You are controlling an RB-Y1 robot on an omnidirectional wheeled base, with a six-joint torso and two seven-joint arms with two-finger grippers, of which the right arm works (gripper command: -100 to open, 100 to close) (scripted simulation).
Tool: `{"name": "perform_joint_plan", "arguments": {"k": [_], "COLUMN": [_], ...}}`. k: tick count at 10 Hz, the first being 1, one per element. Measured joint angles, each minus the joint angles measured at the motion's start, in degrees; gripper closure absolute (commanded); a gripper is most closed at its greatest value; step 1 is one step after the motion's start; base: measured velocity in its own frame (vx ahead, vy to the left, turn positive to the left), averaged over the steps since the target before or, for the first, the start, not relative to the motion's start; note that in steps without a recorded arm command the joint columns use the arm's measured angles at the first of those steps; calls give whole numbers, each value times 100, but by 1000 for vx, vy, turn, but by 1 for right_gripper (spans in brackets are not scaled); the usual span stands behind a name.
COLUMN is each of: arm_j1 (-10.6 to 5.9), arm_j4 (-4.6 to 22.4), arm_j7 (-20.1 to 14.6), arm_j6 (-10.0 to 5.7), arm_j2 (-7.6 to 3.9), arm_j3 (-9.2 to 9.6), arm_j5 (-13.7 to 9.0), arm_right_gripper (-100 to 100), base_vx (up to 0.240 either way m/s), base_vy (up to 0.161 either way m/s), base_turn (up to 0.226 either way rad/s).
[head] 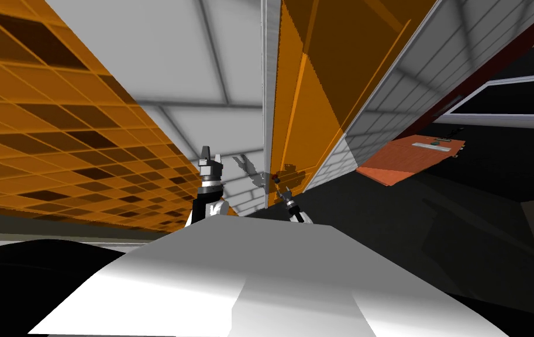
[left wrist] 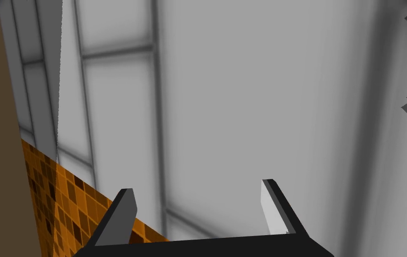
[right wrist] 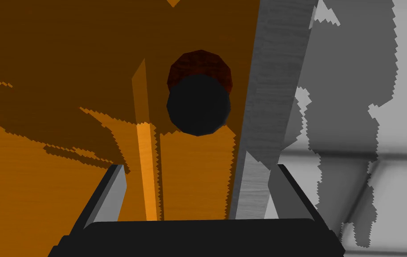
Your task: Pull the door open
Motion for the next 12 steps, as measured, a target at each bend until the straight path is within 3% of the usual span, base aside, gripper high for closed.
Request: {"name": "perform_joint_plan", "arguments": {"k": [2,4,5,11,12], "arm_j1": [-225,-366,-375,-372,-463], "arm_j4": [337,504,511,500,671], "arm_j7": [163,259,267,257,288], "arm_j6": [-51,-34,-34,-40,-60], "arm_j2": [102,189,193,190,191], "arm_j3": [26,74,77,77,25], "arm_j5": [-122,-211,-215,-210,-331], "arm_right_gripper": [-100,-100,100,100,100], "base_vx": [215,124,-27,-9,-42], "base_vy": [7,-8,-3,2,-10], "base_turn": [68,83,-31,4,29]}}
